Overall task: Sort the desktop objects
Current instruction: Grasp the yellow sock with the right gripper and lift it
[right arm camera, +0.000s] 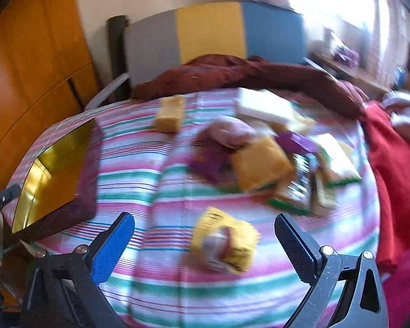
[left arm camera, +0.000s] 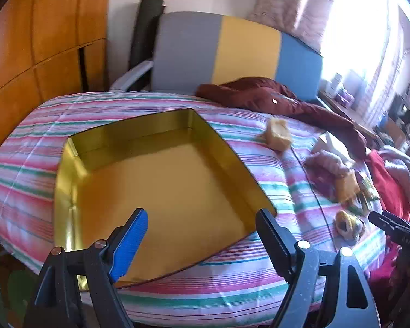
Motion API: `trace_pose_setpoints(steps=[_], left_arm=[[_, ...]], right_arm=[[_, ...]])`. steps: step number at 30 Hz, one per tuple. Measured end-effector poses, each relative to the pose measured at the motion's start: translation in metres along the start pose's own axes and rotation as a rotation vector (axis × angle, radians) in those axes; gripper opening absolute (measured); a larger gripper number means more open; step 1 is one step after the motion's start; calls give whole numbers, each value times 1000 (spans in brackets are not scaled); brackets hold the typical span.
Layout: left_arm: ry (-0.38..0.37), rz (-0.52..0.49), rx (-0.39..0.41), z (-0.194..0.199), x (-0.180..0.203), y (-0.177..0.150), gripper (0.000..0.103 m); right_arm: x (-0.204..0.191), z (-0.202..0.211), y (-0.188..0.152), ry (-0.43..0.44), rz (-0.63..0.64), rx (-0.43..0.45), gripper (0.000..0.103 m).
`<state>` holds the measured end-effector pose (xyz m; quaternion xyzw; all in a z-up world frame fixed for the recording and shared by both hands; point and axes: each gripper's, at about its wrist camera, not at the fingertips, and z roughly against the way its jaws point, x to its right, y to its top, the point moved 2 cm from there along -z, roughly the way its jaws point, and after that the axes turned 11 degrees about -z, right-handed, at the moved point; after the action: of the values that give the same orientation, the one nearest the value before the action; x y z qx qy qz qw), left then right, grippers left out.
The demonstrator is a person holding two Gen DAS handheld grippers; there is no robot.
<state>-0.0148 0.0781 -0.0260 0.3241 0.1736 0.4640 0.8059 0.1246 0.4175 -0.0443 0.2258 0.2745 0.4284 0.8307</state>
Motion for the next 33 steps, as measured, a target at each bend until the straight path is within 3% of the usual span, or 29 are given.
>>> trace_pose_setpoints(steps=[6, 12, 15, 18, 22, 24, 33], left_arm=[[-92, -55, -10, -9, 31, 15, 83], [-171, -105, -23, -22, 58, 41, 83], [-191, -128, -35, -34, 73, 57, 82], [-190, -147, -57, -49, 86, 74, 82], [-199, -168, -97, -76, 104, 95, 81], [-207, -158, -120, -92, 111, 105, 81], [-176, -132, -220, -171, 129, 143, 81]], right_arm=[[22, -9, -9, -6, -60, -49, 101], [19, -34, -20, -19, -65, -109, 79], [18, -45, -23, -18, -71, -129, 79], [16, -54, -23, -25, -68, -143, 74], [13, -60, -24, -23, -46, -157, 55], [10, -59, -23, -24, -18, -145, 50], [11, -60, -19, 13, 5, -138, 47]])
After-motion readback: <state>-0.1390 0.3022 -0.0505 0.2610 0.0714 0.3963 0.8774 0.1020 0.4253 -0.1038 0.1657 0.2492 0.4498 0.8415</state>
